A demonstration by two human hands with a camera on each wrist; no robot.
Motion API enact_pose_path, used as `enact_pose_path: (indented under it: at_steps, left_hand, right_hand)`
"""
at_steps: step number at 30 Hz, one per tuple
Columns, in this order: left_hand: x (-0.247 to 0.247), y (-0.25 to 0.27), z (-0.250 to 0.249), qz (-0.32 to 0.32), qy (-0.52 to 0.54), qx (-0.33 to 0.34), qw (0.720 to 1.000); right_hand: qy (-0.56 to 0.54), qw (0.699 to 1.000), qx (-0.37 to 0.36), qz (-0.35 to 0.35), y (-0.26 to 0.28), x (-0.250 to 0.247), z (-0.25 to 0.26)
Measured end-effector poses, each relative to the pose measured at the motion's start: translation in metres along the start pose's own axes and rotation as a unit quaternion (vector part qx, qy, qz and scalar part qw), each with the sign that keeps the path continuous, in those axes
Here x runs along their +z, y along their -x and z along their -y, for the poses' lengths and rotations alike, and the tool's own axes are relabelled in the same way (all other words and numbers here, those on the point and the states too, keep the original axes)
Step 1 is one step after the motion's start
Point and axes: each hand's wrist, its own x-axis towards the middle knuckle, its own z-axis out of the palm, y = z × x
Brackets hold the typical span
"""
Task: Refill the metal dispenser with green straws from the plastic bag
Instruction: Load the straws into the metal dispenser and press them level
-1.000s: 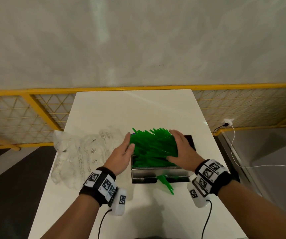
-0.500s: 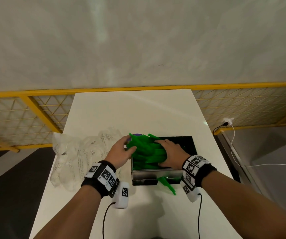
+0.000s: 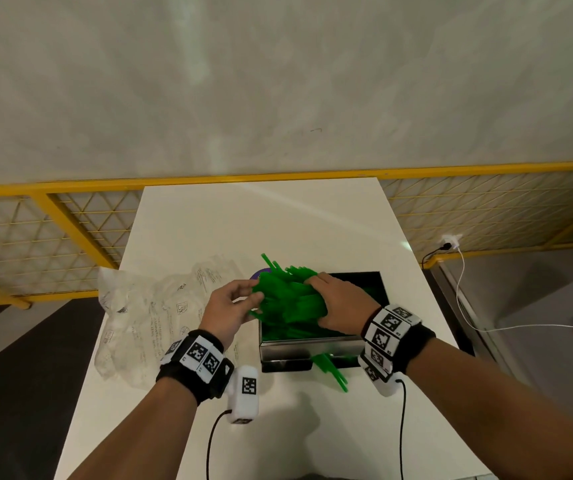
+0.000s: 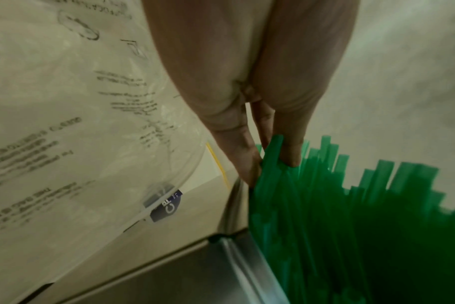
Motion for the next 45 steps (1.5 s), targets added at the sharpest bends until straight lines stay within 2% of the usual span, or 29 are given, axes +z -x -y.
enact_pose_path:
  at_steps: [6, 9, 14, 17, 20, 25, 29, 33, 35, 38, 43, 45]
  left_hand:
    - [0.004, 0.001, 0.007, -0.028, 0.026, -0.012, 0.999]
    - [0.005, 0.003, 0.009, -0.044, 0.048, -0.014, 0.998]
    - [-0.004, 0.003, 0.003, -0.061, -0.143, 0.053, 0.986]
    - [-0.006, 0.006, -0.002, -0.016, -0.120, 0.022, 0.992]
    - [-0.002, 0.007, -0.006, 0.015, -0.176, 0.034, 0.984]
    - [0.003, 0.004, -0.008, -0.027, -0.283, 0.071, 0.956]
    - [-0.001, 0.006, -0.003, -0.018, -0.240, 0.069, 0.968]
    - [-0.007, 0.013, -0.006, -0.052, -0.167, 0.077, 0.981]
    - [-0.005, 0.019, -0.008, -0.039, -0.136, 0.078, 0.987]
    - [-0.003, 0.021, -0.006, -0.014, -0.133, 0.064, 0.989]
    - [0.001, 0.017, -0.004, -0.029, -0.117, 0.056, 0.991]
    - [0.003, 0.013, -0.003, -0.024, -0.145, 0.061, 0.987]
  right_hand:
    - [0.056, 0.997, 0.032, -0.036, -0.001, 0.007, 0.006]
    - [0.056, 0.996, 0.069, -0.023, -0.002, 0.013, 0.007]
    - [0.036, 0.994, 0.104, -0.009, -0.002, 0.016, 0.005]
    - [0.002, 0.994, 0.107, -0.034, 0.002, 0.016, 0.001]
    - [-0.018, 0.993, 0.107, -0.053, 0.006, 0.016, -0.004]
    - [-0.025, 0.992, 0.110, -0.055, 0.009, 0.021, -0.003]
    - [-0.053, 0.990, 0.112, -0.060, 0.011, 0.024, -0.004]
    - [-0.089, 0.987, 0.110, -0.077, 0.016, 0.026, -0.008]
    - [-0.100, 0.987, 0.102, -0.071, 0.018, 0.028, -0.008]
    - [-0.105, 0.989, 0.090, -0.052, 0.018, 0.031, -0.008]
    - [-0.142, 0.981, 0.083, -0.099, 0.021, 0.030, -0.010]
    - [-0.125, 0.984, 0.095, -0.088, 0.022, 0.032, -0.011]
